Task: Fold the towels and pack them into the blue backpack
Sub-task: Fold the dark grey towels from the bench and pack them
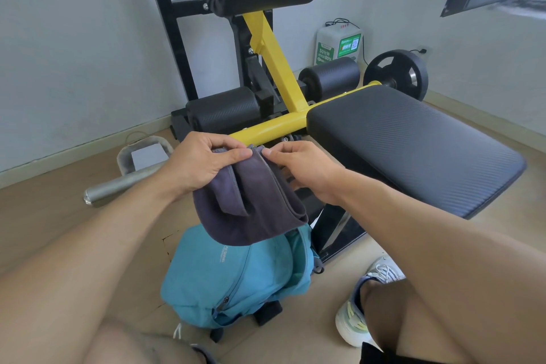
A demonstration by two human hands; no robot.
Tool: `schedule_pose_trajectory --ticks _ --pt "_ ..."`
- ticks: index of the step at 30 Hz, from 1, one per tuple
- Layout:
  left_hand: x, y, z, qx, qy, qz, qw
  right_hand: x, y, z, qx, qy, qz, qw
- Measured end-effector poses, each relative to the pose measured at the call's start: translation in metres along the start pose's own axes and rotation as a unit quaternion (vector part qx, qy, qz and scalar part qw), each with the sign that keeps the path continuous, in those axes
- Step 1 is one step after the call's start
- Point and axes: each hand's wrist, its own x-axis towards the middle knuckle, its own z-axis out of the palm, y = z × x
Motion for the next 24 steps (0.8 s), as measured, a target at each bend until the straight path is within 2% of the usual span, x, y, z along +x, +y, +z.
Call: schedule_pose_trajectory --ticks 6,12,15,17,20,22,24 --pt "-0.002 0.005 0.002 0.036 -0.028 0.016 0.999 -0.002 -0.003 0.004 -0.022 0.012 -0.035 0.999" --pt "-0.001 0.001 0.003 0.055 -0.007 0.004 0.998 -0.002 -0.001 0.007 -0.001 -0.017 -0.031 0.999" --pt "-0.002 0.002 0.002 0.066 -0.004 0.0 0.998 -0.003 0.0 0.008 -0.028 -0.027 -0.044 0.998" --pt "-0.001 0.001 0.003 0.064 0.003 -0.006 0.998 0.0 0.003 0.01 -0.045 -0.008 -0.051 0.998" --pt "0.007 -0.008 0.002 0.051 0.091 -0.026 0.994 0.009 0.009 0.007 -0.012 0.051 -0.03 0.998" --pt "0.013 -0.02 -0.006 0.043 0.155 -0.072 0.984 0.016 0.013 -0.001 -0.007 0.115 -0.002 0.993" --pt "0.014 -0.039 -0.017 0.057 0.188 -0.138 0.971 0.023 0.017 -0.012 -0.003 0.179 0.012 0.984"
